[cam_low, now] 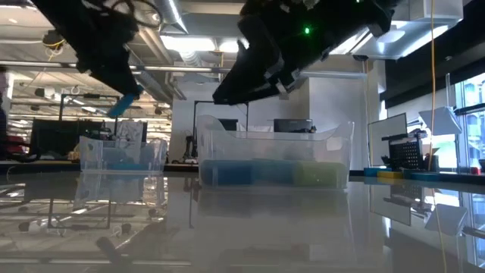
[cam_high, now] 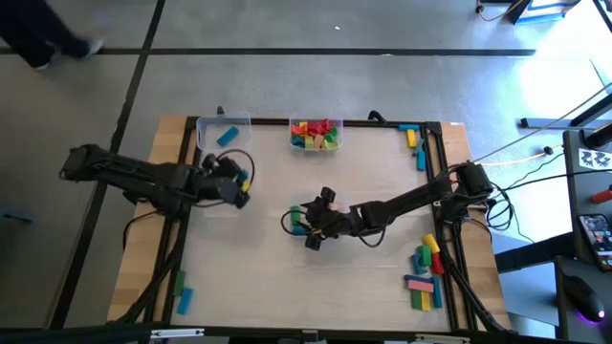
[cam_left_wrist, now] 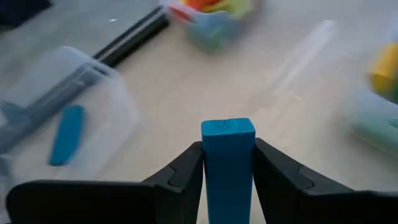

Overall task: Sort blocks by size
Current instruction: Put the blue rectangular block into the top left transparent bin, then adjust the rectangular green block to the middle left of the table

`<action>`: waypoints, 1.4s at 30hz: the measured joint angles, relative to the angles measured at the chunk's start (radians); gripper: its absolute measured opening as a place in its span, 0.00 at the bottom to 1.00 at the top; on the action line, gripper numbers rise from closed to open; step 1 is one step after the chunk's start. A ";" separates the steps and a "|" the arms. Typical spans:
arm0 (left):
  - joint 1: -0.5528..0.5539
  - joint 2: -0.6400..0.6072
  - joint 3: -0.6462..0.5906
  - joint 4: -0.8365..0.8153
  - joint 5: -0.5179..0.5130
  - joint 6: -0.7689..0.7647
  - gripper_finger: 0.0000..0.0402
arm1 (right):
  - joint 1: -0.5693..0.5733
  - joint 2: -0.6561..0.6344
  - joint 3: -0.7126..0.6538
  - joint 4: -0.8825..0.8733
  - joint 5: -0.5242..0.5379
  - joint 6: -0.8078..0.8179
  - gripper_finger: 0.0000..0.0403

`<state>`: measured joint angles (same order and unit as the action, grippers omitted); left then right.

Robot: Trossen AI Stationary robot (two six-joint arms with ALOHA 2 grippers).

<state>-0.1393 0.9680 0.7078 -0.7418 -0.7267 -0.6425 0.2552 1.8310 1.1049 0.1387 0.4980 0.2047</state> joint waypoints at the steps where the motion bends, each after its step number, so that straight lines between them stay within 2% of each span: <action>1: 0.034 0.001 0.000 0.002 0.000 0.021 0.29 | 0.000 0.003 -0.001 -0.008 0.006 0.000 0.62; 13: 0.435 0.001 0.000 0.195 -0.004 0.332 0.30 | 0.000 0.022 0.000 0.026 0.007 -0.003 0.62; 24: 0.689 0.042 0.000 0.366 -0.002 0.546 0.30 | 0.000 0.022 -0.001 0.025 0.007 -0.004 0.62; 30: 0.790 0.117 0.000 0.439 -0.002 0.617 0.30 | 0.000 0.022 -0.001 0.023 0.007 -0.004 0.62; 33: 0.821 0.156 0.000 0.447 -0.002 0.601 0.30 | 0.000 0.022 -0.001 0.023 0.007 -0.004 0.62; 38: 0.849 0.212 0.000 0.439 -0.002 0.593 0.31 | 0.000 0.022 -0.001 0.020 0.007 -0.004 0.62; 42: 0.856 0.233 0.000 0.438 0.038 0.594 0.37 | 0.000 0.022 -0.001 0.020 0.007 -0.004 0.62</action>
<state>0.7164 1.2006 0.7078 -0.3042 -0.6891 -0.0483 0.2554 1.8526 1.1038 0.1589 0.5045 0.2005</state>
